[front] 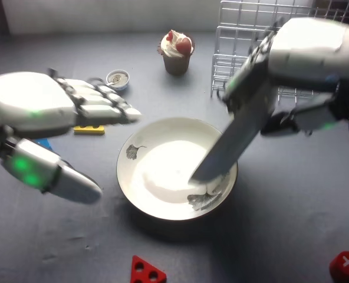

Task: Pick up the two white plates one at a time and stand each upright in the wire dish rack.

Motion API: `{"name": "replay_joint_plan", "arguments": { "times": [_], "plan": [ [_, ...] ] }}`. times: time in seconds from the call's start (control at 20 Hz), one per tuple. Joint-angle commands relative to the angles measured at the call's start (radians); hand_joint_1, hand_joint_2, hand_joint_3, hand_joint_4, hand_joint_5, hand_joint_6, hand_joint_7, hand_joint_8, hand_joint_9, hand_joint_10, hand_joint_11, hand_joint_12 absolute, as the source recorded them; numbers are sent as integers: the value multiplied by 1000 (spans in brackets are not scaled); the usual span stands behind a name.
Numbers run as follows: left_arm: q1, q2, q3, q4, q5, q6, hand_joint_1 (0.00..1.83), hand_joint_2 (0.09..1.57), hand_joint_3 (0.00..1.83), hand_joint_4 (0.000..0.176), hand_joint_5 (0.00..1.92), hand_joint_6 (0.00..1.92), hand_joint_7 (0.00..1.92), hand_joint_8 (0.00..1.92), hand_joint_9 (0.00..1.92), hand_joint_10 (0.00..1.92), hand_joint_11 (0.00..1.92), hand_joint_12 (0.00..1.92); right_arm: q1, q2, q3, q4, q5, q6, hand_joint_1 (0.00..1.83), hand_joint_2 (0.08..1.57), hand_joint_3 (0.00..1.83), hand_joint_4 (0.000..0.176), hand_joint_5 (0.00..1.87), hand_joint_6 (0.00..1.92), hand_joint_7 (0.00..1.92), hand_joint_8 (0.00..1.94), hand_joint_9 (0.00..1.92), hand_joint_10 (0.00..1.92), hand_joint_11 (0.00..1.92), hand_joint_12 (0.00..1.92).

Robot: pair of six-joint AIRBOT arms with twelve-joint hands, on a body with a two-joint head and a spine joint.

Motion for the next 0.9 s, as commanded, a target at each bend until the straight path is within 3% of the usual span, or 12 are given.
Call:
{"name": "replay_joint_plan", "arguments": {
  "times": [0.0, 0.2, 0.3, 0.35, 0.5, 0.65, 0.85],
  "plan": [
    [-9, 25, -13, -52, -55, -3, 9, 897, 0, 0, 52, 2, 92, 4, 106, 1, 105, 0, 33, 17, -10, 81, 100, 13, 1497, 1045, 2, 0, 971, 970, 1099, 562, 1113, 683, 1028, 1272],
    [-9, 124, -68, -53, -48, -3, 13, 898, 1, 0, 65, 6, 114, 10, 130, 9, 133, 12, 106, 41, -21, 160, 48, 53, 1497, 1047, 0, 0, 972, 962, 1113, 537, 1096, 723, 1021, 1289],
    [-8, 147, -74, -42, -37, -3, 1, 905, 3, 0, 53, 0, 103, 3, 121, 4, 130, 10, 129, 50, -21, 216, 16, 57, 1494, 1048, 0, 0, 993, 929, 1138, 434, 1084, 769, 1018, 1328],
    [-8, 161, -74, -30, -21, -3, 0, 906, 3, 0, 61, 3, 109, 5, 123, 4, 128, 10, 144, 56, -18, 256, 5, 58, 1498, 1036, 2, 0, 991, 900, 1181, 386, 1133, 703, 1025, 1303],
    [-5, 195, -77, -30, 7, -3, 0, 904, 2, 0, 57, 1, 99, 0, 111, 0, 120, 6, 165, 72, -10, 403, -18, 57, 1497, 1043, 2, 0, 987, 917, 1126, 471, 1138, 696, 1004, 1327],
    [-18, 204, -76, -38, 11, -3, 1, 904, 1, 0, 55, 0, 100, 3, 113, 4, 118, 6, 180, 75, 5, 547, -77, 26, 1494, 1059, 2, 0, 953, 993, 1078, 565, 1078, 778, 980, 1351],
    [-62, 195, -73, -43, -30, -3, 1, 902, 0, 0, 46, 3, 90, 5, 106, 5, 100, 8, 208, 77, 35, 664, -131, -12, 1494, 1049, 0, 0, 990, 930, 1115, 463, 1106, 736, 1015, 1336]
  ]
}}
